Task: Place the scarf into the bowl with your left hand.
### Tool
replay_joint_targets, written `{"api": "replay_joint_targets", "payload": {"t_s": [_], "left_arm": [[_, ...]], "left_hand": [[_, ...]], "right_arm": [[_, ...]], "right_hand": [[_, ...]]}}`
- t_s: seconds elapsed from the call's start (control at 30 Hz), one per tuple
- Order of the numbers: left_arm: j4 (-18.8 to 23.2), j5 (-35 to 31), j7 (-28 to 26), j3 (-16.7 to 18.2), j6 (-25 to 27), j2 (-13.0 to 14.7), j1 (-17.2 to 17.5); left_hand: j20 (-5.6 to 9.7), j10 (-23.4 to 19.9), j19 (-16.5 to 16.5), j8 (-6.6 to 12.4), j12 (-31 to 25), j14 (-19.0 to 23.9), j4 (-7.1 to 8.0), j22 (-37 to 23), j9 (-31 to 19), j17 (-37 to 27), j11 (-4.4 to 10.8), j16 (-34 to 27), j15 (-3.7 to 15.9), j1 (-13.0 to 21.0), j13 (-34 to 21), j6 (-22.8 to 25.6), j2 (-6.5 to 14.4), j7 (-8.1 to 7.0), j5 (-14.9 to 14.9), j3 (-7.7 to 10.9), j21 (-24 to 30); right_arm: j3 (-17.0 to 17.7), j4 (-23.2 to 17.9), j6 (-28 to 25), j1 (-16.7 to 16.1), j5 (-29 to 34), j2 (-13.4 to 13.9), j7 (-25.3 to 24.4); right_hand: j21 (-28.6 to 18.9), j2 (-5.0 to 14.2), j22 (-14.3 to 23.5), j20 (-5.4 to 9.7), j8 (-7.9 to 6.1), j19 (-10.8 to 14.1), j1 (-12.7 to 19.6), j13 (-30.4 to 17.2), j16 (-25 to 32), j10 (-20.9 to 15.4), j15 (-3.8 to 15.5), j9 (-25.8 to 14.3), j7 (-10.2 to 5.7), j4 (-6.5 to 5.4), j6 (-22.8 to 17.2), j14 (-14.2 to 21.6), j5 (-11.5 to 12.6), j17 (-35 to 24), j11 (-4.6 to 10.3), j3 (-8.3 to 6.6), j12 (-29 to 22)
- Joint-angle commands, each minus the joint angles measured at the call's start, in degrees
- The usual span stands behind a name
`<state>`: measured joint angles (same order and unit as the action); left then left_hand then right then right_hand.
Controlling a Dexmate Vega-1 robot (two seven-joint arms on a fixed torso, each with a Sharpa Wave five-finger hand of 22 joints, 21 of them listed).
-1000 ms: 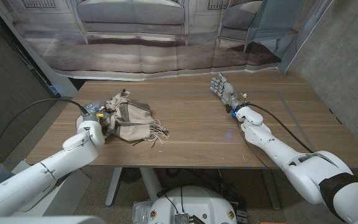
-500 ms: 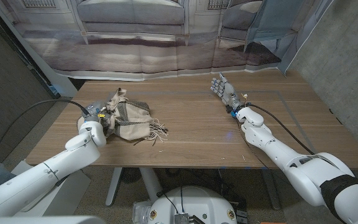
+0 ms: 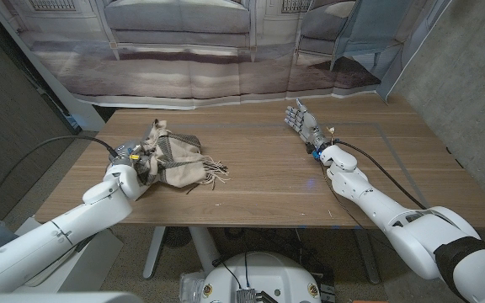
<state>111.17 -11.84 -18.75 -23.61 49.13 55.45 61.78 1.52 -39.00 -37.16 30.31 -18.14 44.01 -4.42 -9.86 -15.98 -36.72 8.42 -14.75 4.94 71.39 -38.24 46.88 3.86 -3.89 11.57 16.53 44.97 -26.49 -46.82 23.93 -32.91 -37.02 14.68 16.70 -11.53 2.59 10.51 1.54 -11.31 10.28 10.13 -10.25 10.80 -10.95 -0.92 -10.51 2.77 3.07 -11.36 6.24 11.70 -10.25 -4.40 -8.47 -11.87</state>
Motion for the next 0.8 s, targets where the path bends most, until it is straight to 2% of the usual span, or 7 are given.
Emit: {"api": "replay_joint_targets", "payload": {"t_s": [0.03,0.2,0.33,0.43,0.5,0.67,0.8], "left_arm": [[3.2,-0.5,0.0,1.1,3.4,1.2,1.2],[5.1,-1.2,-0.3,1.4,5.2,1.7,1.9],[6.4,-1.2,-0.7,2.3,5.3,2.2,2.8],[7.1,-1.2,-1.5,3.3,5.3,2.2,3.7],[7.1,-1.3,-2.4,3.8,4.5,2.2,4.4],[7.7,-0.7,-2.1,5.0,4.3,2.4,5.1],[8.1,-0.5,-2.5,5.6,4.2,2.3,5.7]], "left_hand": [[-0.8,0.5,1.0,-0.01,0.9,-0.7,2.61,-0.2,0.0,0.7,0.71,0.7,3.26,-1.9,0.4,0.1,0.0,-1.21,0.0,1.56,-0.5],[-1.98,2.2,3.4,-0.71,2.8,-2.8,3.52,-0.4,0.4,1.9,1.87,2.1,2.76,-4.1,1.5,-1.8,-0.7,-2.91,-0.4,0.94,-1.6],[-2.57,4.5,4.1,-1.77,4.4,-4.6,4.04,-0.5,0.7,2.7,1.72,2.9,2.35,-5.7,2.1,-4.5,-1.4,-3.69,-0.9,0.36,-2.0],[-2.88,5.8,4.4,-2.94,5.2,-5.4,4.43,-0.5,1.0,2.9,2.01,2.9,2.21,-6.9,2.2,-7.3,-1.9,-4.91,-1.2,-0.12,-2.3],[-3.08,6.4,4.7,-3.52,5.5,-5.7,4.58,-0.5,1.1,3.0,2.28,2.9,2.11,-7.4,2.2,-8.7,-2.1,-5.16,-1.3,-0.26,-2.6],[-3.27,9.0,4.9,-5.5,6.4,-7.1,5.14,-0.5,1.4,3.4,1.93,3.1,1.87,-9.0,2.3,-13.6,-2.6,-6.91,-1.3,-0.86,-3.0],[-3.63,11.7,5.3,-7.59,7.1,-8.0,5.4,-0.5,1.6,3.8,1.42,3.1,1.35,-9.9,2.5,-18.6,-2.6,-6.79,-1.1,-0.98,-3.5]], "right_arm": [[-0.2,-0.2,-0.3,-0.1,0.1,0.0,0.2],[-0.2,-0.8,-0.2,-0.5,0.1,0.2,0.2],[-0.2,-1.4,-0.3,-0.8,0.0,0.4,0.0],[-0.2,-1.8,-0.5,-1.0,0.0,0.5,-0.1],[-0.2,-1.9,-0.5,-1.1,-0.1,0.5,-0.1],[-0.3,-2.2,-0.6,-1.2,0.0,0.6,-0.2],[-0.3,-2.9,-0.7,-1.4,0.0,0.8,-0.4]], "right_hand": [[-0.2,0.47,0.2,0.01,0.14,0.4,0.3,-0.3,-0.1,-0.3,-0.15,-0.2,0.01,0.13,-0.7,0.4,0.2,-0.3,0.13,0.09,-0.2],[-0.2,0.48,0.2,-0.01,0.15,0.5,0.3,-0.3,-0.1,-0.3,-0.25,-0.2,-0.01,0.14,-0.7,0.5,0.2,-0.3,0.18,0.1,-0.2],[-0.2,0.49,0.2,-0.02,0.15,0.5,0.3,-0.3,-0.1,-0.3,-0.24,-0.2,-0.04,0.15,-0.7,0.5,0.2,-0.3,0.14,0.11,-0.2],[-0.2,0.5,0.2,-0.04,0.15,0.5,0.3,-0.3,0.0,-0.3,-0.25,-0.2,-0.05,0.16,-0.7,0.6,0.2,-0.3,0.15,0.11,-0.2],[-0.2,0.51,0.2,-0.04,0.15,0.5,0.3,-0.3,0.0,-0.4,-0.26,-0.2,-0.08,0.17,-0.7,0.6,0.2,-0.3,0.17,0.12,-0.2],[-0.2,0.52,0.2,-0.06,0.14,0.5,0.3,-0.3,0.0,-0.4,-0.25,-0.2,-0.06,0.18,-0.7,0.6,0.1,-0.3,0.24,0.14,-0.3],[-0.2,0.52,0.2,-0.04,0.16,0.5,0.3,-0.3,0.0,-0.5,-0.2,-0.2,-0.05,0.19,-0.7,0.6,0.1,-0.3,0.31,0.15,-0.3]]}}
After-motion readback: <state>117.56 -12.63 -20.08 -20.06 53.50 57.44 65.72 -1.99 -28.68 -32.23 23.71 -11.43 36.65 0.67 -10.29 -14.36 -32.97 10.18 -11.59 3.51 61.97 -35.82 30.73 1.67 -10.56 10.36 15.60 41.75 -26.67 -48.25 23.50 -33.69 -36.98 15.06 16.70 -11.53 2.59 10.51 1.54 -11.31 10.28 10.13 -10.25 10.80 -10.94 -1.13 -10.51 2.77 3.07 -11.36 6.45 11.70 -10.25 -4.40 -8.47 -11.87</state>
